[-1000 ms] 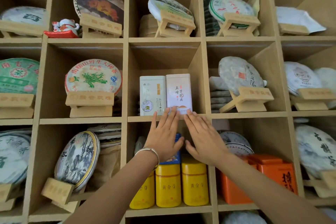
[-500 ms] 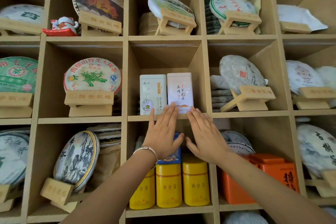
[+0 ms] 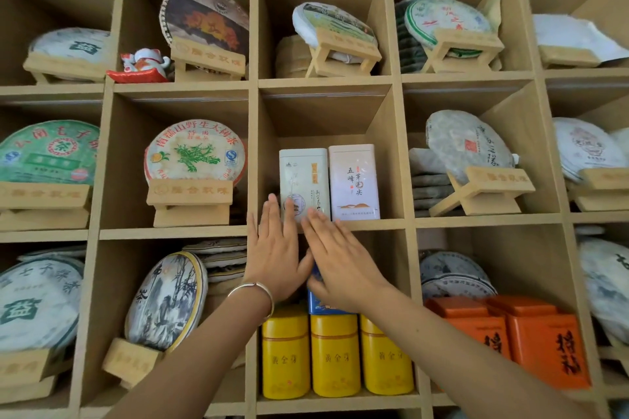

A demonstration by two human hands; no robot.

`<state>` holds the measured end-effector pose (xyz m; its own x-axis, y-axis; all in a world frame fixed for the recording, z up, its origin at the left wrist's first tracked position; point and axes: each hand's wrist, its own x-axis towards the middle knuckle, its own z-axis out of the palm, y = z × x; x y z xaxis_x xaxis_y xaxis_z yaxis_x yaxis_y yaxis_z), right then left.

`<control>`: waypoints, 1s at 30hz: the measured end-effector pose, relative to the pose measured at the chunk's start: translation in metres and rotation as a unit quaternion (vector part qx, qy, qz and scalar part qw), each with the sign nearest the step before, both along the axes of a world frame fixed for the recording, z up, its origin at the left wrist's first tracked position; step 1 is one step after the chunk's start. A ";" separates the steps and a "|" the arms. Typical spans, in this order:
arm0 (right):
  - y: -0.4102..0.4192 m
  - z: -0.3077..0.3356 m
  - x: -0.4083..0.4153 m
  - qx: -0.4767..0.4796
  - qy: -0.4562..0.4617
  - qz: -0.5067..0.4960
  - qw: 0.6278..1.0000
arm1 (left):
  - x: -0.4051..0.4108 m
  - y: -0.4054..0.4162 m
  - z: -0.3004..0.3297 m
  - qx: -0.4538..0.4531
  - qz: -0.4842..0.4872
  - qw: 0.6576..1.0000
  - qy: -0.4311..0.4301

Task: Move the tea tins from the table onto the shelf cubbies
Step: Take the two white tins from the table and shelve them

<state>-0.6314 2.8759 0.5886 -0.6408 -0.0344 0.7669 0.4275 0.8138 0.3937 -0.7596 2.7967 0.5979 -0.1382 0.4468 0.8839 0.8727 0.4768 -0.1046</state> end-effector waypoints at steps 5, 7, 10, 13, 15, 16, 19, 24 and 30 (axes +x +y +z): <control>0.003 0.002 -0.006 -0.012 0.002 -0.008 1.000 | -0.002 0.000 0.002 0.005 -0.014 1.000 -0.015; 0.003 0.002 -0.007 -0.012 -0.001 -0.008 1.000 | -0.004 -0.001 0.002 0.005 -0.017 1.000 -0.008; 0.003 0.001 -0.006 -0.017 -0.001 -0.003 1.000 | -0.004 -0.001 0.001 0.007 -0.024 1.000 -0.007; 0.002 -0.002 -0.004 -0.022 0.000 0.001 1.000 | -0.003 -0.001 -0.001 0.002 -0.031 0.999 -0.012; 0.002 -0.003 -0.003 -0.025 -0.001 0.004 1.000 | -0.003 -0.001 -0.002 -0.003 -0.034 0.999 -0.013; 0.002 -0.003 -0.002 -0.028 0.000 0.006 1.000 | -0.003 -0.001 -0.001 -0.006 -0.034 0.999 -0.011; 0.002 -0.002 -0.001 -0.039 0.002 0.012 0.999 | -0.004 -0.002 0.001 -0.011 -0.036 0.999 -0.006; -0.001 0.000 -0.002 -0.046 0.003 0.015 0.999 | -0.003 -0.004 0.003 -0.011 -0.036 0.999 -0.005; -0.008 -0.001 0.003 -0.051 0.002 0.020 0.998 | 0.000 -0.012 0.006 0.003 -0.056 0.998 0.008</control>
